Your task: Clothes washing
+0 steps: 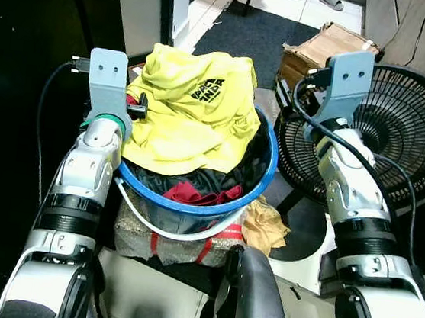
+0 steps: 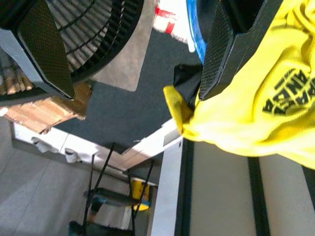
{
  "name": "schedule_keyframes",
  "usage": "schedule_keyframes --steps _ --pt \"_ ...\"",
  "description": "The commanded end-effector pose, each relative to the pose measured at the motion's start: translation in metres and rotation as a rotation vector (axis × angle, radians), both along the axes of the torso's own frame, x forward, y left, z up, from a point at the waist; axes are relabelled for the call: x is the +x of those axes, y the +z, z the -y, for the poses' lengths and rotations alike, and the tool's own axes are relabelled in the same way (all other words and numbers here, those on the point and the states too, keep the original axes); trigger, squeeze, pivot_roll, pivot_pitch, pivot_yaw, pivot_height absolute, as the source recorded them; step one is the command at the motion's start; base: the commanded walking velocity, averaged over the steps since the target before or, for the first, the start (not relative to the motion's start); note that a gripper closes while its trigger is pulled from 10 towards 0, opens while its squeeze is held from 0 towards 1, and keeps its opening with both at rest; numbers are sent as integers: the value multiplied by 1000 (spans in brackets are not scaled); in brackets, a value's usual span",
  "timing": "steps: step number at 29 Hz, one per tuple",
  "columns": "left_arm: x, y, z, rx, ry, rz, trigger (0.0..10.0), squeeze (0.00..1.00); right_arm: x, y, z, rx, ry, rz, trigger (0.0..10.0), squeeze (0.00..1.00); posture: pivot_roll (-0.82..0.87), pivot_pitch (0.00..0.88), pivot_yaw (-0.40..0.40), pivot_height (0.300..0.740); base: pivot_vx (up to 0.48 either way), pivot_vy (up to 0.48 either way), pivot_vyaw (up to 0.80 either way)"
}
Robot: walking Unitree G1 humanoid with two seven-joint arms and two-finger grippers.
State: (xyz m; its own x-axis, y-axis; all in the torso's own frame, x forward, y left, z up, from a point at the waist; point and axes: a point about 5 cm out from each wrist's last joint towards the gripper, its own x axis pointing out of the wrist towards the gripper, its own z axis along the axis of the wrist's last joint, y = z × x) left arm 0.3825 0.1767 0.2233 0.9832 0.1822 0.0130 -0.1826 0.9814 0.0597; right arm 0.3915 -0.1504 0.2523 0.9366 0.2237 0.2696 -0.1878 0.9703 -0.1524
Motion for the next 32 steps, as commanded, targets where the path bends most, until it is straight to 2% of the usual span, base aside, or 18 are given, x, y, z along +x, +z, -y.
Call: schedule_keyframes --steps 1,2,3,4,9,10,13,14,16,17,18,19,22,25,26,32 --pt "2 -12 2 36 -11 -44 10000 0 1 3 0 -9 2 12 10000 0 -32 211 -32 385 0 0 0" --pt "4 -13 12 57 -45 -49 10000 0 0 1 2 -14 0 9 10000 0 -39 212 -30 385 0 0 0" --pt "4 -13 12 57 -45 -49 10000 0 0 1 2 -14 0 9 10000 0 -39 212 -30 385 0 0 0" --pt "11 -11 16 40 -46 -52 10000 0 -2 -4 1 -53 29 4 10000 0 -48 206 -27 385 0 0 0" --pt "17 -5 11 -21 -33 -42 10000 0 -7 -9 -3 -116 94 5 10000 0 -49 197 -24 385 0 0 0" --pt "17 -4 10 -32 -64 -43 10000 0 -11 -16 -2 -165 145 -7 10000 0 -45 192 -21 385 0 0 0" --pt "16 -3 13 -34 -90 -40 10000 0 -10 -17 -2 -177 144 -7 10000 0 -46 186 -12 385 0 0 0" --pt "15 -3 14 -36 -108 -37 10000 0 -8 -17 -2 -181 139 -6 10000 0 -46 186 -12 385 0 0 0" --pt "13 -2 19 -40 -129 -17 10000 0 2 -5 -16 -203 141 22 10000 0 -50 174 -12 385 0 0 0" --pt "13 -2 19 -40 -129 -17 10000 0 2 -5 -16 -203 141 22 10000 0 -50 174 -12 385 0 0 0" --pt "11 -1 21 -53 -130 -3 10000 0 11 3 -26 -194 118 13 10000 0 -34 147 -29 385 0 0 0" --pt "11 -1 21 -53 -130 -3 10000 0 11 3 -26 -194 118 13 10000 0 -34 147 -29 385 0 0 0" --pt "8 2 22 -74 -127 29 10000 0 24 12 -39 -156 65 -41 10000 0 -10 140 -50 385 0 0 0" --pt "7 3 22 -74 -129 35 10000 0 25 11 -40 -146 58 -56 10000 0 -10 140 -50 385 0 0 0" --pt "4 3 17 -67 -115 41 10000 0 24 4 -41 -149 76 -72 10000 0 27 156 -80 385 0 0 0" --pt "-9 7 1 -51 -59 59 10000 0 20 -23 -45 -159 128 -134 10000 0 84 186 -115 385 0 0 0"
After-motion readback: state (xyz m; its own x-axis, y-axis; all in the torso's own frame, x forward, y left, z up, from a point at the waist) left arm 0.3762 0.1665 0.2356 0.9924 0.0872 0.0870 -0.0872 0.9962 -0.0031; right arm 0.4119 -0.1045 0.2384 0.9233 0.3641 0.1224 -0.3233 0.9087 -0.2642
